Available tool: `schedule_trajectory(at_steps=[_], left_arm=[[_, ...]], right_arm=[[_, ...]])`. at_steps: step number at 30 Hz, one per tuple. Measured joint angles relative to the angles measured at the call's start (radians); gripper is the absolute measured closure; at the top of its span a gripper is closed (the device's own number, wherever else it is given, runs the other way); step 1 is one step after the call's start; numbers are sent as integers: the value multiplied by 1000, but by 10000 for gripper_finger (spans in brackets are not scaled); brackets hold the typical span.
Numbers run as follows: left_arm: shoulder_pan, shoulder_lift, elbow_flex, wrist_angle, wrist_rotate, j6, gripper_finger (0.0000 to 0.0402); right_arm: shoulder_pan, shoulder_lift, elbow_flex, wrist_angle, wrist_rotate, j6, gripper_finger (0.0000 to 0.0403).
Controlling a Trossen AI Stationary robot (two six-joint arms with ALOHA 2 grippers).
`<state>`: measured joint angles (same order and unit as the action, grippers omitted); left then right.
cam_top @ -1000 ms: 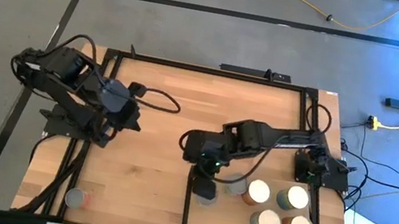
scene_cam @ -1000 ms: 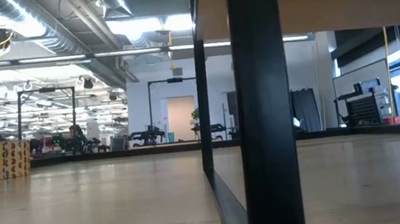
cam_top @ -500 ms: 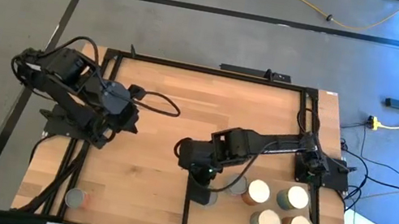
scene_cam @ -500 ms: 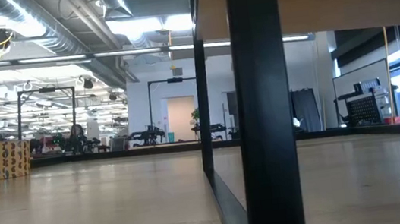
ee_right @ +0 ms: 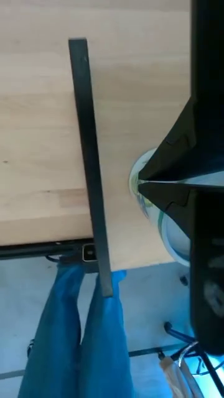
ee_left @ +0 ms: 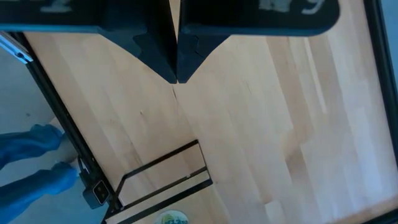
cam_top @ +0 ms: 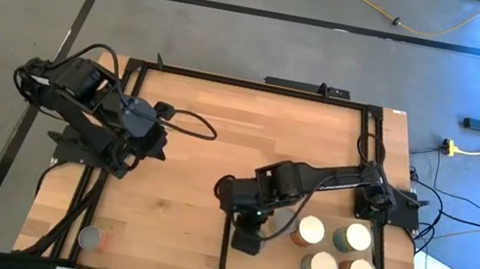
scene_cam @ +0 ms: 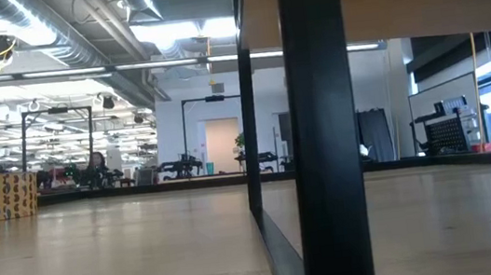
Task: Pick and place cans onto a shelf
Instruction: Put the canned mixed vegetables on the shelf
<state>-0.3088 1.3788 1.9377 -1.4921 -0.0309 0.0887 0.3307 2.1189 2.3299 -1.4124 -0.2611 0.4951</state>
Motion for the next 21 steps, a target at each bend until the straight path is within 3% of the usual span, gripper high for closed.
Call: schedule_trajectory(at_steps=[21], left_arm=[[0, 0, 0, 0, 0, -1, 401]], right_arm=[[79, 0, 1, -144, -77, 79, 383]])
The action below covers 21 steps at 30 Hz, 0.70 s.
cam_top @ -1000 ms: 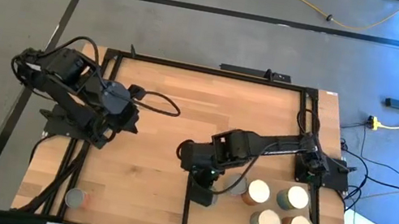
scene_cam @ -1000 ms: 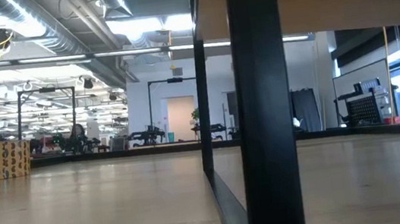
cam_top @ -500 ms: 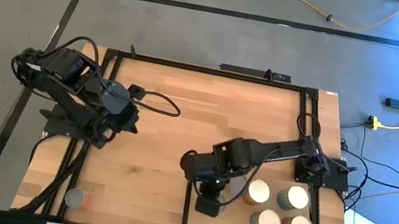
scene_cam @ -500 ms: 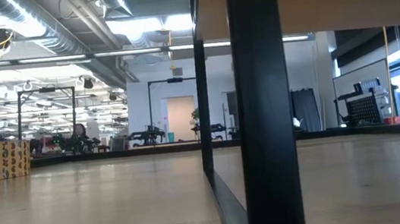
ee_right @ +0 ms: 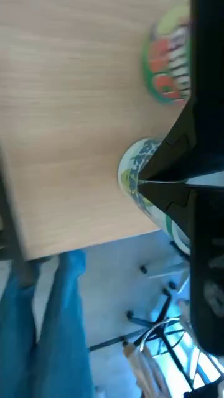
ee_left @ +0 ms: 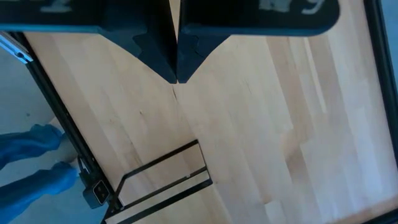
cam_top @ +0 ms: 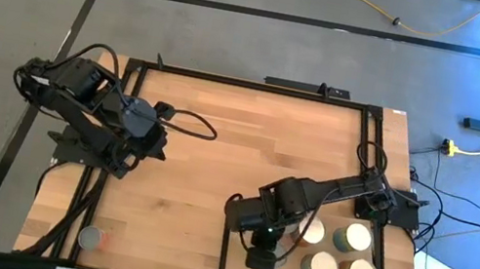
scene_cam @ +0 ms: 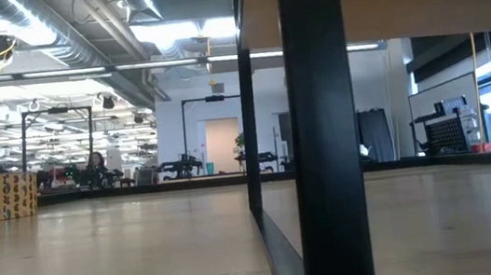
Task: Pick and place cans onto a shelf
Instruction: Put the canned mixed vegetables on the shelf
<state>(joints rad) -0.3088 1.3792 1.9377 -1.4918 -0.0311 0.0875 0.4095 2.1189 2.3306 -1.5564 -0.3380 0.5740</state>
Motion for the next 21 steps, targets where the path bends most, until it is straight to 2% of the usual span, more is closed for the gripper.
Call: schedule_trajectory(at_steps=[21], left_arm=[[0, 0, 0, 1, 0, -7, 401]], right_arm=[[35, -2, 16, -17, -3, 1, 383]])
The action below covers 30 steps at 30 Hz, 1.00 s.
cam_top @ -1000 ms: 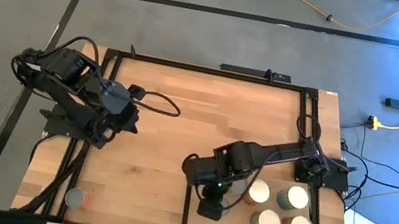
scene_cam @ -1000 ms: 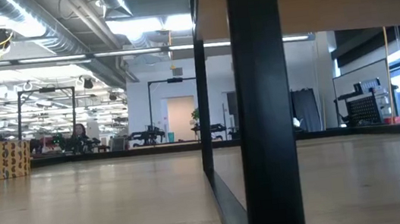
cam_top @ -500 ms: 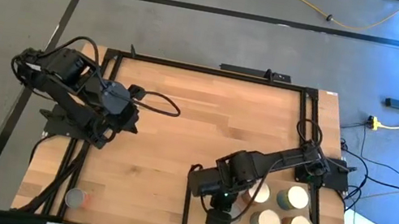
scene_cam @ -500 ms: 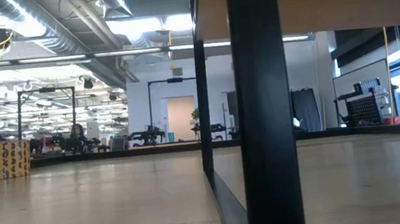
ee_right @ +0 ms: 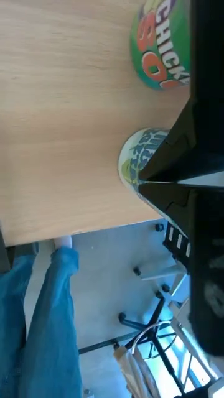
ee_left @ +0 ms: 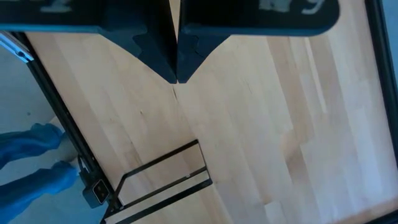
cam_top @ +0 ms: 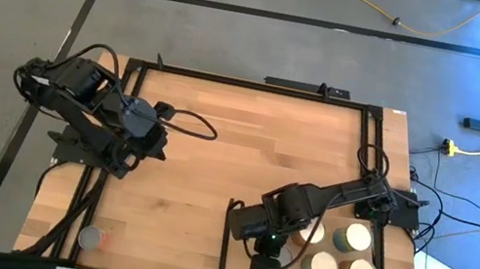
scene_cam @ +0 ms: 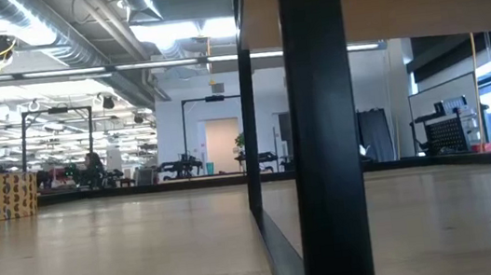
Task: Pick and place cans onto a shelf
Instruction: Put the canned mixed vegetables on the shelf, then put the canned spices on the shelf
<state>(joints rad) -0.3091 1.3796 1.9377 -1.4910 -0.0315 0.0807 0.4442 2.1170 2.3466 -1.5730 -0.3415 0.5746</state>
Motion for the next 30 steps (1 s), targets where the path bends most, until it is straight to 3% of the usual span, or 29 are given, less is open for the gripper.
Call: schedule_trajectory(at_steps=[3, 14, 30], left_arm=[[0, 0, 0, 0, 0, 0, 401], [1, 0, 0, -3, 0, -18, 401], [1, 0, 0, -24, -4, -18, 401]], right_arm=[[0, -14, 9, 16, 4, -9, 383], [0, -146, 10, 3, 188, 45, 383], [5, -175, 8, 2, 163, 104, 383]])
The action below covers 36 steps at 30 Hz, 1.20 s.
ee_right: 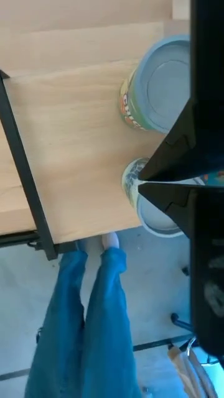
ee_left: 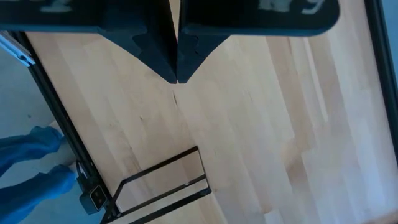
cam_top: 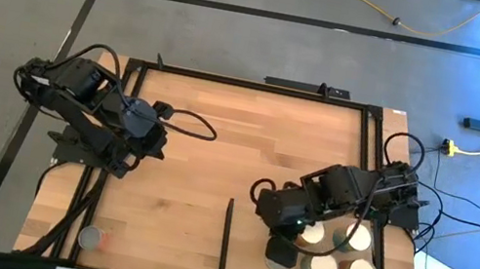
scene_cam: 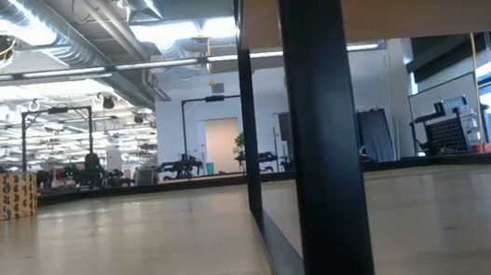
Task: Pick and place cans onto a shelf
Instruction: Put the canned spices on the shelf
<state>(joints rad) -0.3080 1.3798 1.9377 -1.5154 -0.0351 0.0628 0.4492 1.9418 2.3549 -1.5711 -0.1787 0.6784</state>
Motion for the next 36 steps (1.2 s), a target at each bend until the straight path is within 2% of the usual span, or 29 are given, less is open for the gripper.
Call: schedule_trajectory(at_steps=[3, 9, 11, 14, 18, 22, 26, 29, 36], left_arm=[[0, 0, 0, 0, 0, 0, 401], [0, 0, 0, -4, -1, 0, 401], [0, 0, 0, -5, -1, 0, 401], [0, 0, 0, -5, -1, 0, 401], [0, 0, 0, -5, -1, 0, 401], [0, 0, 0, -17, -17, -10, 401], [1, -3, -13, -54, -57, -142, 401], [-4, -21, -34, -56, -46, -248, 401], [-9, -44, -95, -55, -34, -603, 397]], right_arm=[[17, -22, -2, 1, 19, -3, 383], [48, -131, -90, 0, 203, 18, 383], [54, -166, -141, 1, 224, 51, 383], [62, -216, -242, -1, 222, 95, 383], [66, -273, -381, 2, 159, 153, 383], [66, -294, -421, 25, 156, 142, 383], [66, -296, -386, 55, 204, 76, 383], [65, -297, -350, 47, 257, 33, 383], [58, -297, -270, 31, 296, -82, 383]])
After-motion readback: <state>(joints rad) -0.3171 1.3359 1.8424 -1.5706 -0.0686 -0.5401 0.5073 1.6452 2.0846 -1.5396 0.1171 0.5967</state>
